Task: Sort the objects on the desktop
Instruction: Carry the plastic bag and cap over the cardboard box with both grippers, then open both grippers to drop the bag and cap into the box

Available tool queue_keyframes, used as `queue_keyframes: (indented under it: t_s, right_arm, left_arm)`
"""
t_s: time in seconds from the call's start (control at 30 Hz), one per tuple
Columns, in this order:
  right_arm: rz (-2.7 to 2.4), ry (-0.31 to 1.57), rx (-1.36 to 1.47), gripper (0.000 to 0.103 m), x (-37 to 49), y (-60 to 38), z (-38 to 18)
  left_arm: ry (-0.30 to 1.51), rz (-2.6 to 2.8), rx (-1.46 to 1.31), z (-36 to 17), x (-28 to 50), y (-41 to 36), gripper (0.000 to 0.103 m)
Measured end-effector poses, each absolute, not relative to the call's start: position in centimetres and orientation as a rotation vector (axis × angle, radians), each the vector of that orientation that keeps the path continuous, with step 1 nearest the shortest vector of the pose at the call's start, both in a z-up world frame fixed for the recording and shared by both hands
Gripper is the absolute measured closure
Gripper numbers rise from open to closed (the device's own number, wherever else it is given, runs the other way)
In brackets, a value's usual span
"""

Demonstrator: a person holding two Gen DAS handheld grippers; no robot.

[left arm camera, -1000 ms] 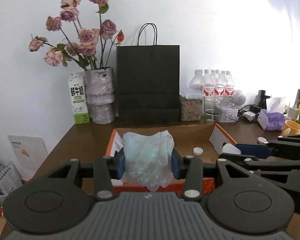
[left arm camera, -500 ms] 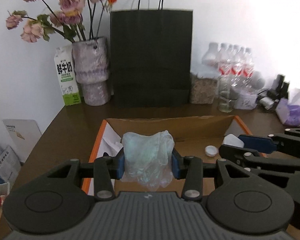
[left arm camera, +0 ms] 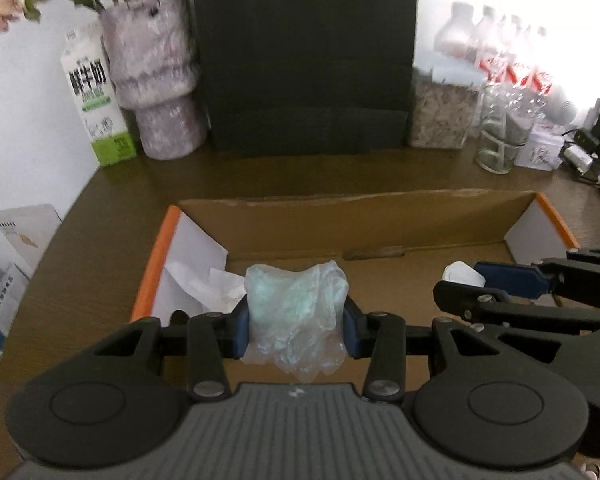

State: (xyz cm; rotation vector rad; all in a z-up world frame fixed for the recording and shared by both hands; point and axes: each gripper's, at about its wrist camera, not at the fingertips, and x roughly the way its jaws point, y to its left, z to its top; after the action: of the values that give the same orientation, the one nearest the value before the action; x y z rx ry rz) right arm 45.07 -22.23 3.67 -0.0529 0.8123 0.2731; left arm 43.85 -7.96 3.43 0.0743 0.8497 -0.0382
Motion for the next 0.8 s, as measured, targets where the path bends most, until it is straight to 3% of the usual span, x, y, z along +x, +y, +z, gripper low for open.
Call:
queue_keyframes:
  t_s: [0.47, 0.63, 0.8]
  right_arm:
    - [0.269, 0.909, -0.073, 0.075, 47.5, -22.1, 0.8]
    - [0.248, 0.911, -0.073, 0.054, 47.2, -22.4, 1.0]
    - [0.216, 0.894, -0.053, 0.025, 46.6, -23.2, 1.9]
  left_arm:
    - [0.929, -0.048, 0.068, 1.1, 46.1, -7.8, 0.053]
    - [0.929, -0.031, 0.055, 1.6, 45.7, -7.4, 0.047]
    - [0.886, 0.018, 0.083, 2.9, 44.6, -6.7, 0.027]
